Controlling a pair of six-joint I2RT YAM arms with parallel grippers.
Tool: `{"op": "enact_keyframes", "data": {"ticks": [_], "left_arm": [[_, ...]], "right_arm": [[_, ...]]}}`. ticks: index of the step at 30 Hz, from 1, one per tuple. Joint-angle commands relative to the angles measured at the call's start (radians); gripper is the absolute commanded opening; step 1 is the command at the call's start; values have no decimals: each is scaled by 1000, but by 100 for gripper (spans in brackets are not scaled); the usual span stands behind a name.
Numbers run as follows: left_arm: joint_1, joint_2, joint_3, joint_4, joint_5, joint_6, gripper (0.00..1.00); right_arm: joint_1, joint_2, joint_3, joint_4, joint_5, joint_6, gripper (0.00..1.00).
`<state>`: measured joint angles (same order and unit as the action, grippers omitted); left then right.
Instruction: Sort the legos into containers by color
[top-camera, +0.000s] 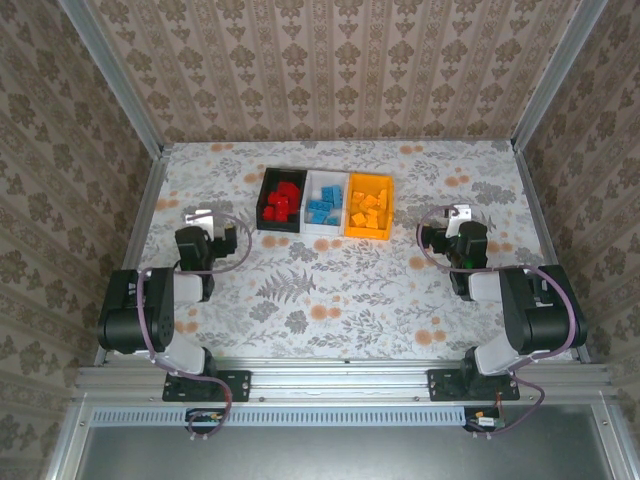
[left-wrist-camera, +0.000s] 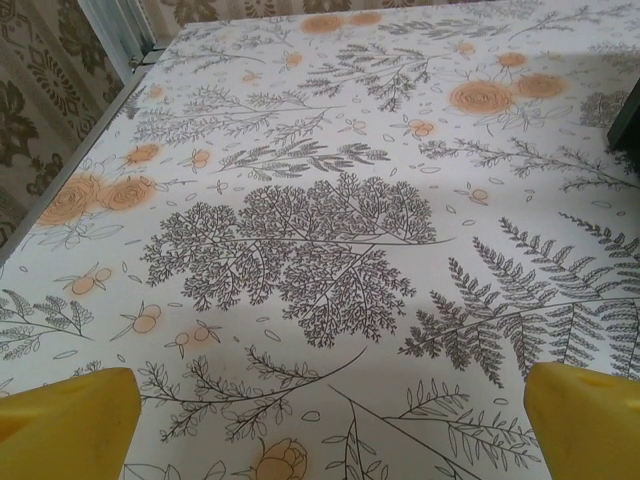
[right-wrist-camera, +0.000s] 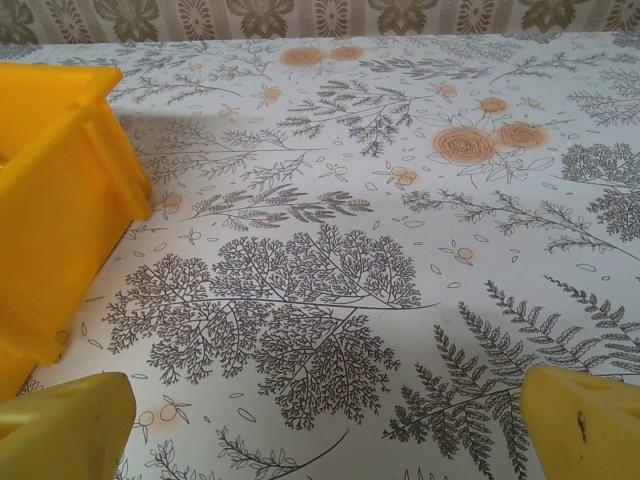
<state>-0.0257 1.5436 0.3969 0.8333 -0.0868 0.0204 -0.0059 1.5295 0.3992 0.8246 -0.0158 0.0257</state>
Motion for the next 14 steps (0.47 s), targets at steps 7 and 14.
{"op": "enact_keyframes", "data": {"ticks": [7, 14], "left_arm": [[-4, -3, -3, 50, -18, 19, 100], [-5, -2, -3, 50, -18, 19, 100]], "right_arm": [[1, 2, 9, 30, 0, 7, 100], [12, -1, 4, 37, 27, 2, 100]]}}
